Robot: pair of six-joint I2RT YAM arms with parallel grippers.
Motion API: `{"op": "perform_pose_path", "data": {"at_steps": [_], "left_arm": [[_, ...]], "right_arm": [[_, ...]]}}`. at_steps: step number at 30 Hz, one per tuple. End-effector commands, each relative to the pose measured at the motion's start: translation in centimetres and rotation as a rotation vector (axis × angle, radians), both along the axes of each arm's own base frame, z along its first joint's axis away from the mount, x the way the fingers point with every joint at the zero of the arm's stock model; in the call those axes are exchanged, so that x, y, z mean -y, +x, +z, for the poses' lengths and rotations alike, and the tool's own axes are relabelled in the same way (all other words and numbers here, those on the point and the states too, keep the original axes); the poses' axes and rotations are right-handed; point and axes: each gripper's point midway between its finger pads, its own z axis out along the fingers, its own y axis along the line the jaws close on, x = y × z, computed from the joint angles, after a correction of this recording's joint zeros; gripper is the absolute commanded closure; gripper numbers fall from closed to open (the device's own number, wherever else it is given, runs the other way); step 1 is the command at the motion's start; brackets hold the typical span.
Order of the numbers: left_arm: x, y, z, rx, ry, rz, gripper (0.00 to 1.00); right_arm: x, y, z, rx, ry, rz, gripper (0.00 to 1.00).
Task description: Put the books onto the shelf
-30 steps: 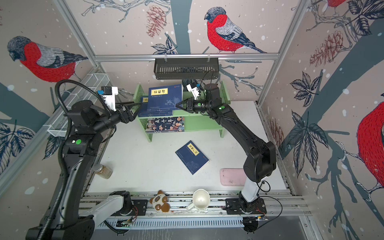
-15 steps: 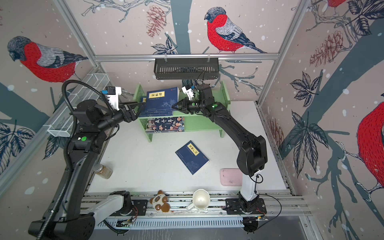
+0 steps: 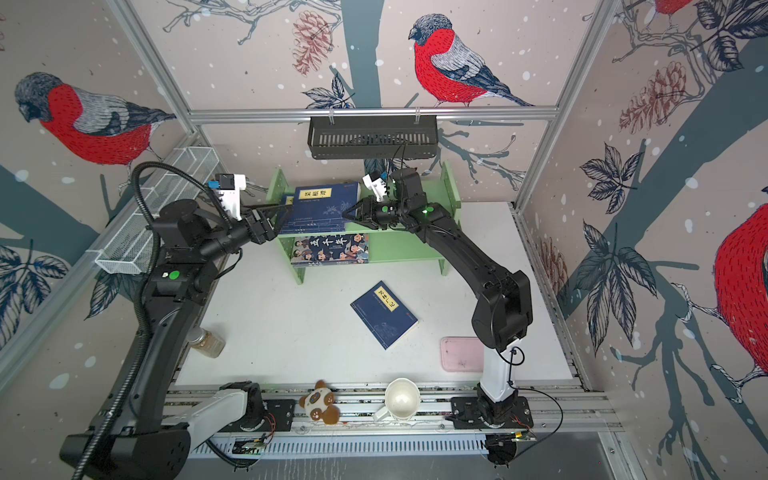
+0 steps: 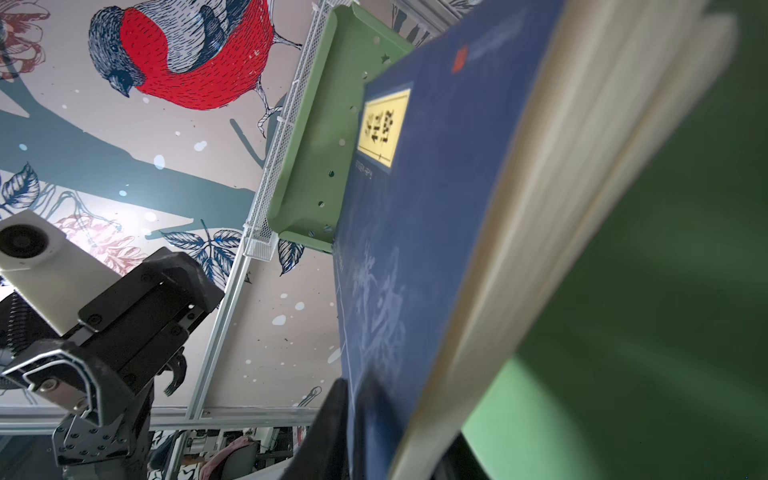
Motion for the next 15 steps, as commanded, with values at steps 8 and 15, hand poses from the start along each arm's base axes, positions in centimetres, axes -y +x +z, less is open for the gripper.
{"op": "perform_pose_path", "data": {"at_steps": [8,15], "left_arm": [[0.2,-0.2,0.8,0.044,-0.005,-0.017,0.31],[0.3,-0.2,0.2,0.03,-0.001,-0.02,0.31]], "right_arm": [[1.1,1.5,-1.1,0.062,-0.131,-0.094,0.44],[2.1,2.1,-1.3,0.101,-0.188,-0.151,0.4]]}}
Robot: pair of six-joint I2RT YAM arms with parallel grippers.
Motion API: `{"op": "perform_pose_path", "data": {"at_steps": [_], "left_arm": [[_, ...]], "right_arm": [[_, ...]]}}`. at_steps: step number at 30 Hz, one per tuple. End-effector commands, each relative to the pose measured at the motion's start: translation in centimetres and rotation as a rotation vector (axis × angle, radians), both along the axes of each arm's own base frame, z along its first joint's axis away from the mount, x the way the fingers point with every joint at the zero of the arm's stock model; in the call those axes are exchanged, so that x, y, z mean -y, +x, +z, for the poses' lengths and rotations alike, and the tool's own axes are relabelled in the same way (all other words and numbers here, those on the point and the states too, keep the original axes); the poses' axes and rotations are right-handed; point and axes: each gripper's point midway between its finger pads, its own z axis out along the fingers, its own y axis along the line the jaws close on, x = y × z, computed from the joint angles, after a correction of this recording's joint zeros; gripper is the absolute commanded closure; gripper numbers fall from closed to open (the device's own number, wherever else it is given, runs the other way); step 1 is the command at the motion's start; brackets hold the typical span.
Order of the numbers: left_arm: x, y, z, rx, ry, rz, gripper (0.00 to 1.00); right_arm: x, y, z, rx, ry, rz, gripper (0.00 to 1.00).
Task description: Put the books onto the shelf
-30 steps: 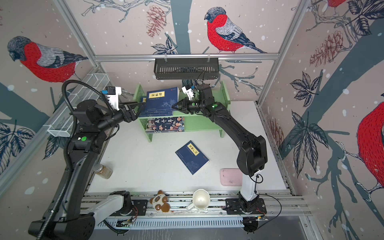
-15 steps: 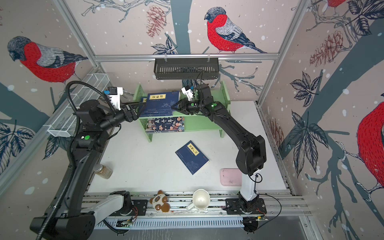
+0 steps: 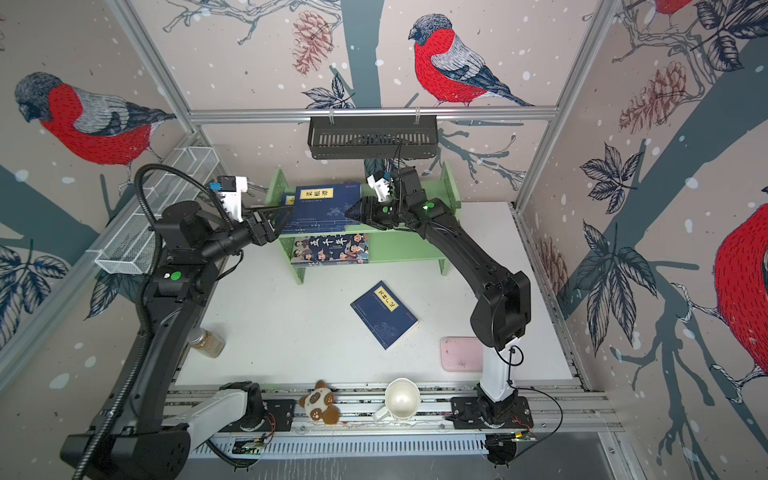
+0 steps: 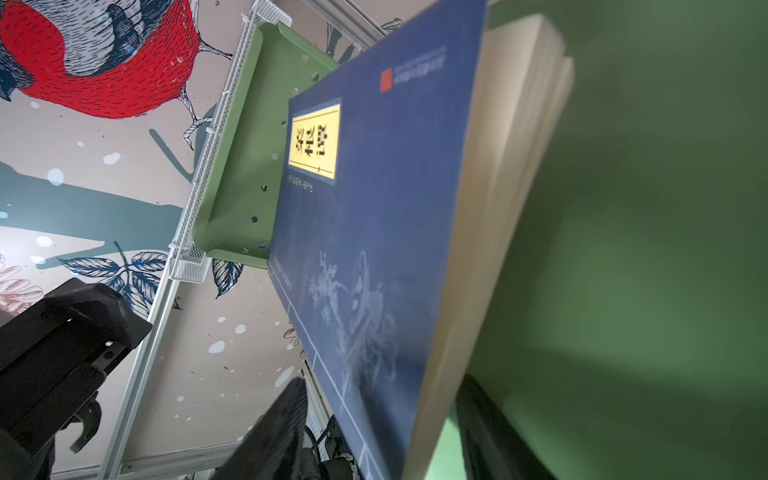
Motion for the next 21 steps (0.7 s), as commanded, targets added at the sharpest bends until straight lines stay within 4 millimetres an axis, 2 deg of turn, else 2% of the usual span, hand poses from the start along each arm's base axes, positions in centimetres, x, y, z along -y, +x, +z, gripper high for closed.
{"op": "perform_pose_path", "data": {"at_steps": [1,3,13,16,21], "left_arm": [[0.22,-0.18,0.92,0.051,0.005,-0.018,0.31],[0.23,-0.23,0.95,0.051,0.004,-0.018,0.31],[0.24,-0.21,0.56,0.038,-0.002,-0.019,0.31],[0.27,-0.26,0.56,0.038,-0.005,-0.022,0.31],[0.29,-0.32,0.44,0.034,-0.008,-0.024,0.31]], "right_arm": [[0.91,0.7,0.24,0.053,-0.048,-0.055,0.4],[1.19,1.0,0.41,0.067,-0.05,-0.069,0.41],[0.73,1.16,0.86,0.069,-0.009,-0.052,0.63],[0.69,1.06,0.7,0.065,-0.01,-0.046,0.72],[0.72,0.94,0.59,0.062,-0.012,-0.044,0.81]]}}
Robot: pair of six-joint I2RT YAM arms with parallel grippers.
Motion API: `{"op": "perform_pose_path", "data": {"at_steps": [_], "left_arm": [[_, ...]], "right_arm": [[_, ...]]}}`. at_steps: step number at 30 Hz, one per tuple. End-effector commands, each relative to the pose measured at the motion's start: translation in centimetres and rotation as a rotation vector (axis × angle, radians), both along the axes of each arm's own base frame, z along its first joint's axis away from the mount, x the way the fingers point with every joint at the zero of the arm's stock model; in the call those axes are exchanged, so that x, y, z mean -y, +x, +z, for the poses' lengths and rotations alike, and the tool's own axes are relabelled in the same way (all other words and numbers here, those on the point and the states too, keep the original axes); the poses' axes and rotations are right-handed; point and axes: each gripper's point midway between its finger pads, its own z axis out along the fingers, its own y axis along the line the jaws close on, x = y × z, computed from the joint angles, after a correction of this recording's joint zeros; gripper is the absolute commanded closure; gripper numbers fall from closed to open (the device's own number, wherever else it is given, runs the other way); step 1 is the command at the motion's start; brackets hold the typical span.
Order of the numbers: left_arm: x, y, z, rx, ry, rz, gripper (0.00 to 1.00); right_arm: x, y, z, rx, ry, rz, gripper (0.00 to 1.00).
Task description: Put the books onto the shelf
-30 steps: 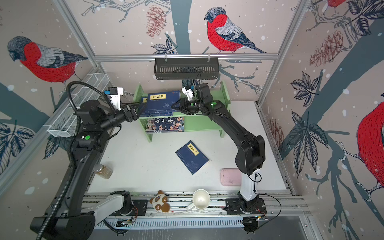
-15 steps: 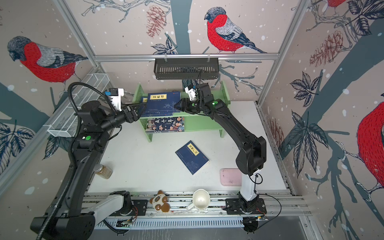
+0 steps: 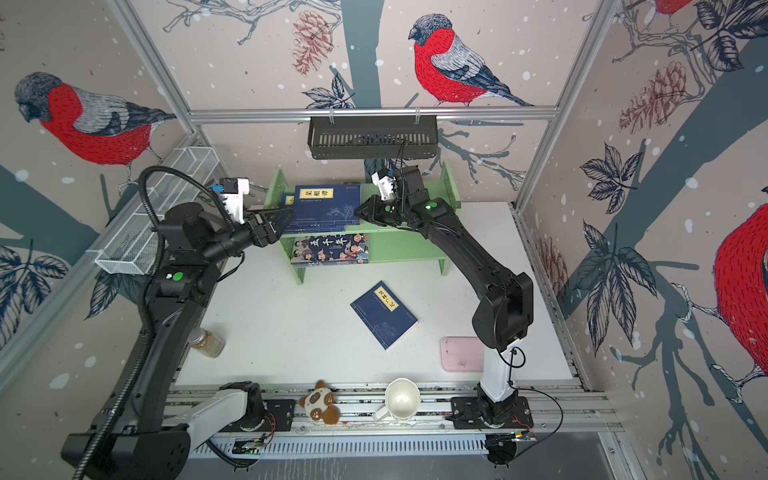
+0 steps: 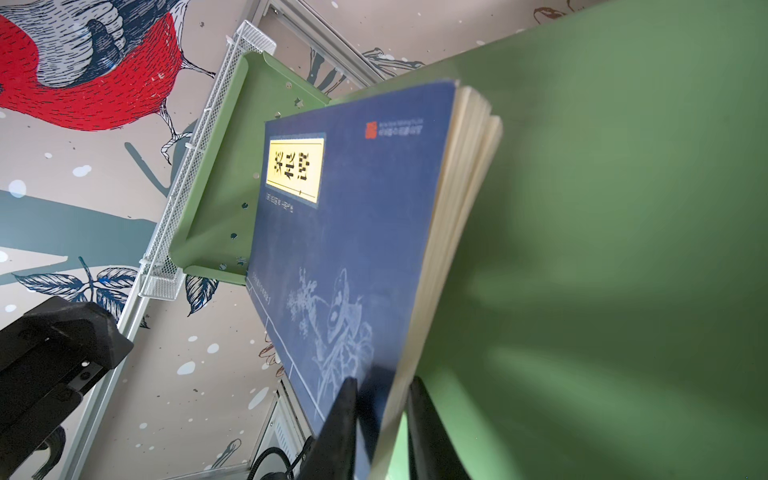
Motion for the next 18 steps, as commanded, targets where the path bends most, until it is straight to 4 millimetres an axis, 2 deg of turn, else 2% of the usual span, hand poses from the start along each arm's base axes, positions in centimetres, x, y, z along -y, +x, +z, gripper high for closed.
{"op": "perform_pose_path", "data": {"at_steps": [1,6,8,10,18], "left_arm": [[0.32,-0.37,1.11,0.049,-0.007,-0.024,0.31],[0.32,-0.41,1.16,0.05,-0.007,-0.025,0.31],[0.32,-0.44,1.13,0.05,-0.007,-0.026,0.31],[0.34,-0.48,1.1,0.049,-0.007,-0.026,0.31],[0.31,-0.58,1.0,0.045,-0.007,-0.025,0.31]], "right_arm": [[-0.26,-0.13,0.67,0.022,0.018,0.014,0.82],[-0.4,-0.33,0.88,0.023,0.026,0.024,0.88],[-0.48,-0.38,0.9,0.023,0.028,0.028,0.84],[-0.36,-0.3,0.87,0.024,0.025,0.023,0.72],[-0.71,-0.06,0.44,0.009,0.044,0.03,0.73]]}}
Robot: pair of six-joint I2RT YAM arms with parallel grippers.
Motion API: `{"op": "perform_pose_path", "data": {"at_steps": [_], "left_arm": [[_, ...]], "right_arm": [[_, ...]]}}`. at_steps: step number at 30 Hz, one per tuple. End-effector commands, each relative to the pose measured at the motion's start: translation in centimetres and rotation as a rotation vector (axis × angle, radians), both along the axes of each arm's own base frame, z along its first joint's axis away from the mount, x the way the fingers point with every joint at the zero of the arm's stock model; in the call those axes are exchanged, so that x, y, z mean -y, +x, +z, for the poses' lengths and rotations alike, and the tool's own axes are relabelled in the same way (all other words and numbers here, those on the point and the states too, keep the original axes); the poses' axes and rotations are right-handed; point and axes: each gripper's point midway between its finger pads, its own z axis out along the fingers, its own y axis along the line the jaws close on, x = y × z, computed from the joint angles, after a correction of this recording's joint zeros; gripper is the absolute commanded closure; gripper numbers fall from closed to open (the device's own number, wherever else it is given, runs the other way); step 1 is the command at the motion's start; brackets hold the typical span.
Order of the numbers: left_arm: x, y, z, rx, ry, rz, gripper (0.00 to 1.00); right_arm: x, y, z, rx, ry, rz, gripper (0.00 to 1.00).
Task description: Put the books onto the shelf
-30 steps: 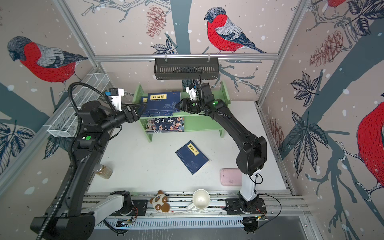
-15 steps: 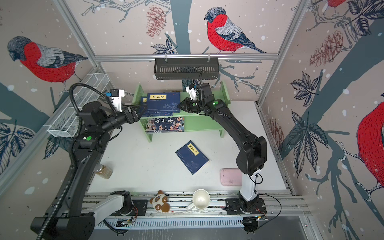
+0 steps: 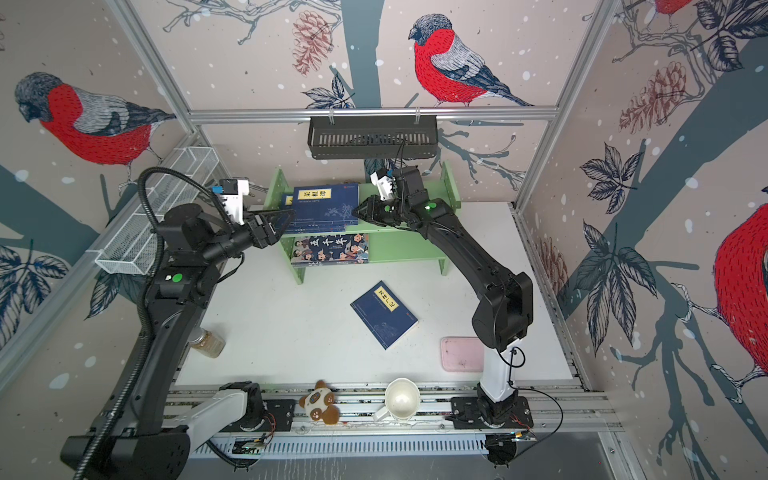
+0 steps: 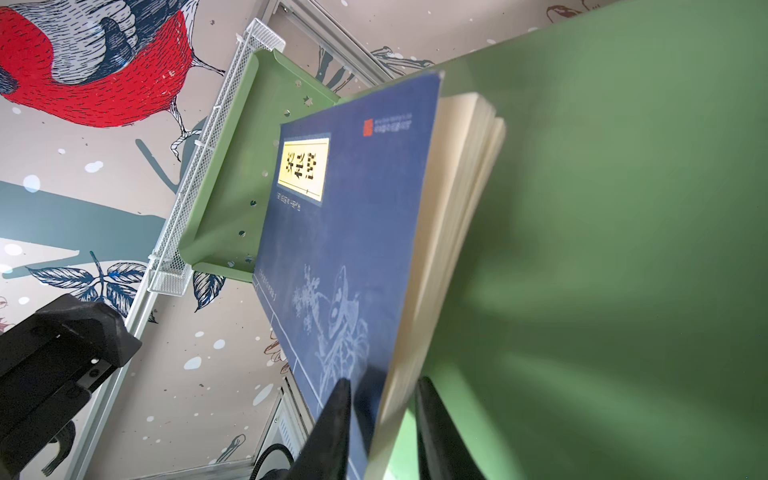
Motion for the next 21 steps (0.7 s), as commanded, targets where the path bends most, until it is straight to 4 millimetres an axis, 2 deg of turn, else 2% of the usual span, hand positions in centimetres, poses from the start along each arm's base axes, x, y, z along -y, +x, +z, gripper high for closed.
{"op": "perform_pose_path", "data": {"at_steps": [1,3,6,8,10,12,21], "left_arm": [[0.23,-0.33,1.0,0.046,-0.003,-0.018,0.31],[0.19,-0.31,1.02,0.046,-0.004,-0.016,0.31],[0.21,-0.34,1.01,0.044,-0.005,-0.017,0.31],[0.22,-0.37,1.04,0.043,-0.008,-0.018,0.31],[0.25,-0.41,1.04,0.041,-0.01,-0.019,0.31],[0.26,-0.46,1.14,0.044,-0.011,-0.019,0.31],[0.23,-0.56,1.07,0.045,-0.011,-0.018,0.31]], "right_arm": [[-0.57,-0.06,0.41,0.001,0.039,0.023,0.74],[-0.83,-0.17,0.5,-0.006,0.055,0.037,0.74],[-0.83,-0.09,0.31,-0.01,0.047,0.036,0.82],[-0.74,-0.08,0.24,-0.011,0.043,0.034,0.83],[-0.73,-0.12,0.12,-0.016,0.043,0.035,0.8],[-0.74,-0.12,0.08,-0.019,0.044,0.035,0.68],[-1.43,-0.56,0.4,-0.028,0.081,0.065,0.69]]}}
